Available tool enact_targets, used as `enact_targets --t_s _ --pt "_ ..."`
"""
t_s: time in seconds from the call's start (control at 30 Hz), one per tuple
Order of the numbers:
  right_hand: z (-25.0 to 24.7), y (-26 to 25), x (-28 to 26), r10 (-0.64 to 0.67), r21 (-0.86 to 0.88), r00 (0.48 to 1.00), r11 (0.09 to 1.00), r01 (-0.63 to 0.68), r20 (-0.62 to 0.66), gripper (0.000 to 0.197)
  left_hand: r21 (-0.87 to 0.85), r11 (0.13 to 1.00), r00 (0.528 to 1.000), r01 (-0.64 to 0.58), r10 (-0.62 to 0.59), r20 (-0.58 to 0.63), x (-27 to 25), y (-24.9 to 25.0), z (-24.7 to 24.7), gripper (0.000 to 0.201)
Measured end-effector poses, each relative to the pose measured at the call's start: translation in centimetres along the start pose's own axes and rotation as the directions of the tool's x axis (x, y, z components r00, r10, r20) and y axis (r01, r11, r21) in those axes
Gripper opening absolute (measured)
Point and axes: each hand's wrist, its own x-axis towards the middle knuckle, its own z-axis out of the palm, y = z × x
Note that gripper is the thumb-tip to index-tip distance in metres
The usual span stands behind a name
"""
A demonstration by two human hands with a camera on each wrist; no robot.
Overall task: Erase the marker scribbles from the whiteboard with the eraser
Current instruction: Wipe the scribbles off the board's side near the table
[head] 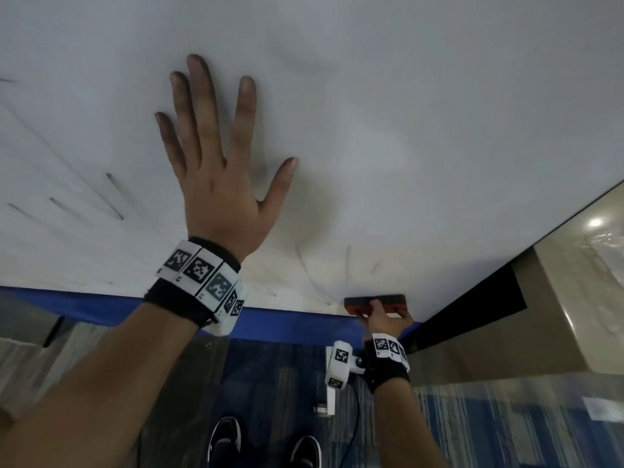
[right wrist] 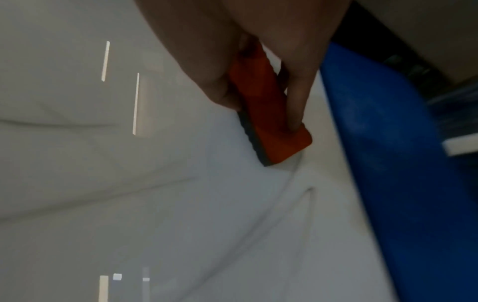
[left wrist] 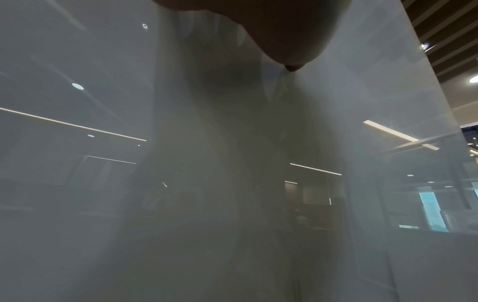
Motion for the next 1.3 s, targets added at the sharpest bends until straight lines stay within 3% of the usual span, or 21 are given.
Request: enact_targets --t_s 0.1,0.2,0.33,0.47,0.53,0.63,0.77,0.87,1.0,1.13,1.3 --pt "1.0 -2.2 -2.3 -0.151 0.019 0.980 0.989 0.150 0.132 0.050 -0.003 1.000 1.000 0.007 -0.007 -0.003 0.0 0.0 0.2 0.077" --pt "2.3 -4.4 -4.1 -0.341 0.095 0.903 0.940 0.327 0.261 0.051 0.001 1.000 1.000 0.007 -0.007 -0.010 -0.1 0.0 0.4 0.077" --pt "2.5 -4.1 -4.8 -0.270 0.055 0.950 0.963 0.265 0.158 0.050 -0.016 1.000 1.000 0.007 -0.007 -0.004 -0.1 0.0 0.5 0.077" --pt "1.3 -2.2 -4.3 0.007 0.026 0.998 1.000 -0.009 0.062 0.048 -0.017 1.000 1.000 0.005 -0.005 -0.013 -0.3 -0.1 0.4 0.075" --pt "1.8 -3.0 -5.0 -0.054 0.079 0.992 0.996 0.045 0.113 0.048 -0.014 1.000 1.000 0.007 -0.007 -0.006 -0.4 0.0 0.5 0.075" --pt "3.5 -4.5 -7.4 -0.209 0.106 0.939 0.977 0.186 0.274 0.049 -0.019 1.000 1.000 0.015 -0.015 -0.012 -0.4 0.0 0.7 0.075" --pt "4.7 -4.3 -7.9 -0.290 0.078 0.925 0.957 0.280 0.244 0.050 -0.027 0.999 1.000 0.029 -0.029 -0.006 -0.4 0.2 0.8 0.074" --pt "3.9 -3.0 -8.0 -0.234 -0.020 0.956 0.970 0.241 0.176 0.051 -0.024 1.000 1.000 0.012 -0.012 -0.005 -0.5 0.0 0.8 0.074" --pt "3.8 -2.6 -8.1 -0.118 0.027 0.986 0.993 0.115 0.114 0.050 -0.022 1.000 1.000 0.000 0.000 -0.011 -0.7 -0.2 0.6 0.073" --pt "5.4 -3.5 -9.5 -0.191 0.106 0.949 0.980 0.169 0.249 0.049 -0.029 1.000 1.000 0.011 -0.011 -0.010 -0.7 0.1 0.5 0.072" --pt "5.0 -2.8 -9.3 -0.220 0.024 0.951 0.975 0.220 0.219 0.050 -0.040 0.999 1.000 -0.012 0.012 0.001 -1.0 -0.3 0.4 0.072"
